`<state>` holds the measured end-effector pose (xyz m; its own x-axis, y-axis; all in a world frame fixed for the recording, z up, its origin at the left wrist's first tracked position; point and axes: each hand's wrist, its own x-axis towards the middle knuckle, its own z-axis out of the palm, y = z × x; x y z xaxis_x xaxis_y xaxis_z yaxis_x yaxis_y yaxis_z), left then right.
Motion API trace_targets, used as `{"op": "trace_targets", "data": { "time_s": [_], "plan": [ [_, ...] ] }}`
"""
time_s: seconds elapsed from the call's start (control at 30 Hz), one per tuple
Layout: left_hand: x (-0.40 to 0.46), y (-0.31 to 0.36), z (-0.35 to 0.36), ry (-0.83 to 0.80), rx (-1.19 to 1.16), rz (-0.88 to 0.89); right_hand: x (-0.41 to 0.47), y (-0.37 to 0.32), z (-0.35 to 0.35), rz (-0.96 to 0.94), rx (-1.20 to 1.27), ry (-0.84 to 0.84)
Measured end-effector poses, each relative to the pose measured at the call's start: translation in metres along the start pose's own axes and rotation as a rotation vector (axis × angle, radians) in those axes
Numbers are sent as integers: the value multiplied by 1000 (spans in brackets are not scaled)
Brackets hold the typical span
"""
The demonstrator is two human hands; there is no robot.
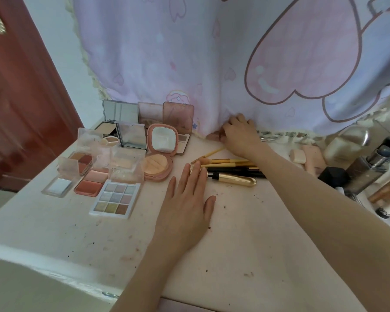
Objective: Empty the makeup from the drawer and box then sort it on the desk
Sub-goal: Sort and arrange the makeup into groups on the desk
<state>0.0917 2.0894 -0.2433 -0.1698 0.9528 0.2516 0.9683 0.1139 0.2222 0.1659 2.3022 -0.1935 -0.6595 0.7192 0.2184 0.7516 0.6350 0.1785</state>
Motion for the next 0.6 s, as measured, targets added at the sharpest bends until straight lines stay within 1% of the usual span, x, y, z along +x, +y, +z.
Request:
{"op": "trace_targets", "data": {
  "time_s": [0.17,0.2,0.23,0.33,0.47,0.53,0.6],
  "plan": [
    [0,0,0,-24,36,-6,-32,8,-14,52,95,112],
    [1,0,0,-33,44,-9,-41,9,-17,63,148,137],
    [1,1,-1,-36,52,-10,-51,11,-21,81,242,163],
    [2,-2,2,3,49,-2,-83,9,-37,186,654,190],
    [1,-4,2,206,-31,99,-131,6,-52,261,1032,86],
    [0,1,-4,275,-164,151,-156,6,-56,293,1245,-28],
    [-2,12,-12,285,-334,198,-179,9,-56,308,1376,-140]
  ]
}}
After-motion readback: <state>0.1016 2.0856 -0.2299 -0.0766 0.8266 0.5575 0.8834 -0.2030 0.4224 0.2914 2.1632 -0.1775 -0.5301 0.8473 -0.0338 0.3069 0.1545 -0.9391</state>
